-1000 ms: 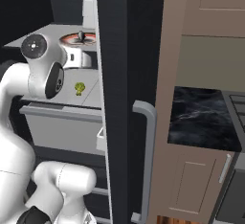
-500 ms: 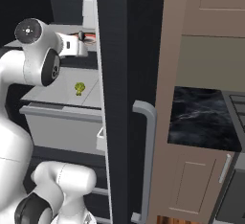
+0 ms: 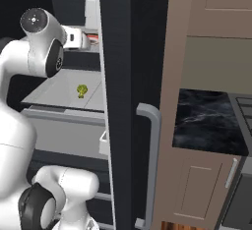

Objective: Transport the fish from the fridge to the microwave and turn on the microwave.

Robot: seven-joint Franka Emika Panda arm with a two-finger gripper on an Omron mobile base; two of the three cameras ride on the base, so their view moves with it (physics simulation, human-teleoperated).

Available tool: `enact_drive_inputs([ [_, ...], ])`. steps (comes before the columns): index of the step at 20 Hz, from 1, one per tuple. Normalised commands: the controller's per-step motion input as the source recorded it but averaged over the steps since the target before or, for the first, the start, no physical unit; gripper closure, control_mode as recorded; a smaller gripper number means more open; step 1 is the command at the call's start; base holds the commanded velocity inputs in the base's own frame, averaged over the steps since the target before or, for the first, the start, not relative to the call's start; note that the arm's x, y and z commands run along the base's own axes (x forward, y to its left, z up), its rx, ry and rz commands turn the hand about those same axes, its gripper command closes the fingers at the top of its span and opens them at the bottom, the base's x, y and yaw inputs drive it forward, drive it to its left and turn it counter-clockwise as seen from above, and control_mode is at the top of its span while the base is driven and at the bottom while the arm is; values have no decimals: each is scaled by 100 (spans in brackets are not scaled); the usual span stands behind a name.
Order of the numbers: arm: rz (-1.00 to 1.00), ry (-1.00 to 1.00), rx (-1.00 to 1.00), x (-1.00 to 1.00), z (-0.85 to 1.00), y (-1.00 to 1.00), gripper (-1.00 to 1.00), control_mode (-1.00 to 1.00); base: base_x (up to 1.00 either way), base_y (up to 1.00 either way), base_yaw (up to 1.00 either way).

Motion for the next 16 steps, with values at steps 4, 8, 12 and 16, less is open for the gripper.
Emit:
enact_drive_inputs([
  [4, 0, 6, 1, 32, 6, 10, -100, -100, 0, 0, 0],
  [8, 0, 3, 0, 32, 5, 10, -100, -100, 0, 0, 0],
  [12, 0, 0, 0, 36, 0, 18, -100, -100, 0, 0, 0],
  [16, 0, 0, 0, 26, 0, 9, -100, -100, 0, 0, 0],
])
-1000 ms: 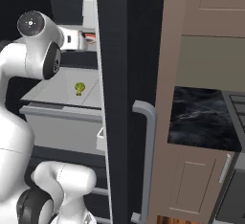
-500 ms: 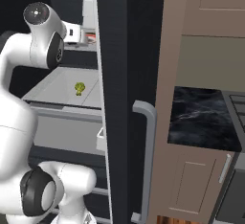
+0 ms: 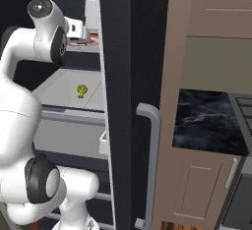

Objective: Transport the fish from the fridge to the microwave and turn on the microwave.

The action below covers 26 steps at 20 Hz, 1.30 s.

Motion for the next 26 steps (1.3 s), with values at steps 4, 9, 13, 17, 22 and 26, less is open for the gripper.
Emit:
enact_drive_inputs([
  [4, 0, 0, 0, 27, 0, 0, -100, -100, 0, 0, 0],
  [9, 0, 0, 0, 33, 0, 0, -100, -100, 0, 0, 0],
  [13, 0, 0, 0, 36, 0, 2, -100, -100, 0, 0, 0],
  [17, 0, 0, 0, 33, -1, 5, -100, -100, 0, 0, 0],
  [22, 0, 0, 0, 27, -3, 7, -100, -100, 0, 0, 0],
  [26, 0, 0, 0, 23, -5, 13, -100, -100, 0, 0, 0],
])
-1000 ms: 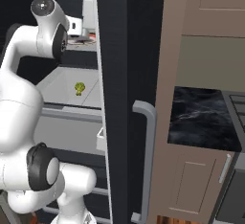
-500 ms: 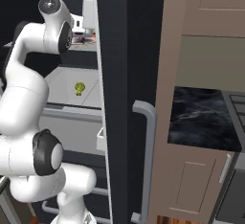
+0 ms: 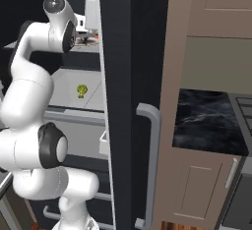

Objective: Transport the fish from the fridge to the microwave and turn on the microwave.

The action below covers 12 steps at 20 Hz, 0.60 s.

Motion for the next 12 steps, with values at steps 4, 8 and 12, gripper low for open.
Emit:
enact_drive_inputs([
  [4, 0, 0, 0, 25, -7, 11, -100, -100, 0, 0, 0],
  [8, 0, 1, 0, 27, -7, 7, -100, -100, 0, 0, 0],
  [12, 0, 1, 0, 26, -1, 1, -100, -100, 0, 0, 0],
])
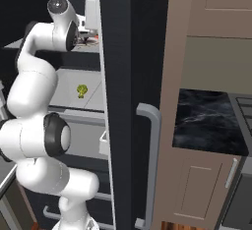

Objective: Transport the fish from the fridge to the microwave and turn on the microwave.

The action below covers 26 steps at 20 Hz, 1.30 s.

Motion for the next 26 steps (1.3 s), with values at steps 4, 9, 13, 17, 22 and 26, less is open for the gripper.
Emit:
enact_drive_inputs([
  [4, 0, 2, 0, 26, 0, 1, -100, -100, 0, 0, 0],
  [9, 0, 2, 0, 26, -4, 6, -100, -100, 0, 0, 0],
  [13, 0, 1, 0, 23, -4, 8, -100, -100, 0, 0, 0],
  [17, 0, 1, 0, 24, -7, 8, -100, -100, 0, 0, 0],
  [22, 0, 0, 0, 24, -10, 8, -100, -100, 0, 0, 0],
  [26, 0, 1, 0, 25, -4, 2, -100, -100, 0, 0, 0],
])
